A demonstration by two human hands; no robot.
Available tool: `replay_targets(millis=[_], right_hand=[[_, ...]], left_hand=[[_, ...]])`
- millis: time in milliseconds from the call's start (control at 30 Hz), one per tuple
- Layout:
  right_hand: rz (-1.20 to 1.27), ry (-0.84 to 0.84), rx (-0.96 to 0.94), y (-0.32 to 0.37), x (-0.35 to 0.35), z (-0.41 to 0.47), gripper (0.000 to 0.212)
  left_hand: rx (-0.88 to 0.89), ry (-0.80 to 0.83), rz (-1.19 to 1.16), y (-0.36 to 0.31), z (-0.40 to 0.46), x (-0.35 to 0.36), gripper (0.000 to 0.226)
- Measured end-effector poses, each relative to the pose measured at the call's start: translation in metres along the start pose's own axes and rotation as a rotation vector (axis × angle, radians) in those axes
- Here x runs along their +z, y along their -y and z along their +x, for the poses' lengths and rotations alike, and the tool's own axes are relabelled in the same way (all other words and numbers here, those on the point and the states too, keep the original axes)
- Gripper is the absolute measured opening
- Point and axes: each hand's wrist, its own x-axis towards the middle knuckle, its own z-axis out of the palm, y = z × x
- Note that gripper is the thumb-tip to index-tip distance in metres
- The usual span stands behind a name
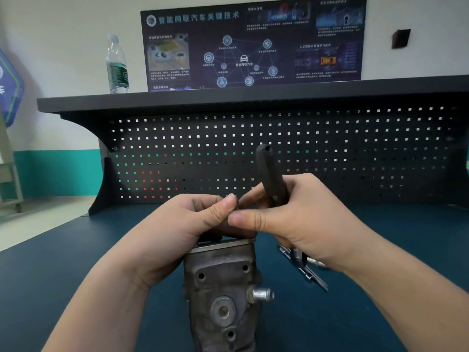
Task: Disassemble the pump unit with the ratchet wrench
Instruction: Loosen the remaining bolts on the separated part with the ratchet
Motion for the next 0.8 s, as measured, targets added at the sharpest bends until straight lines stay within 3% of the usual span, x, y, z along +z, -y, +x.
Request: replay_targets(millis=[167,267,333,433,500,633,800], right_hand=[[0.027,0.008,0.033,0.001,-0.003,0.002,0.014],[0.040,-0.019,0.268,-0.014,-0.039,0.012,0.010],[-0.158,-0.058,0.492,-0.035,-0.071,0.016,0.011],[-0.676,-0.099,0.781,-0.079,-0.104,0.011,0.022],[-0.877,-0.049,0.918,-0.103,-0.110,0.005,0.022],[-0.993,0.060,1.042,-0.130,-0.112,0.003,0.026],[-0.995,-0.009,1.073,-0.153,-0.107,-0.003,0.054]], left_hand=[[0.028,-0.015,0.040,0.002,0.001,0.000,0.040],[0.102,0.002,0.140,0.005,0.002,-0.002,0.040],[0.200,0.027,0.234,0.008,0.002,-0.003,0.038],[0.284,0.063,0.327,0.013,0.004,-0.005,0.029],[0.221,0.153,0.314,0.015,0.007,-0.007,0.026],[0.063,0.316,0.328,0.012,0.007,-0.012,0.040],[-0.009,0.093,0.375,0.015,0.003,-0.007,0.043]])
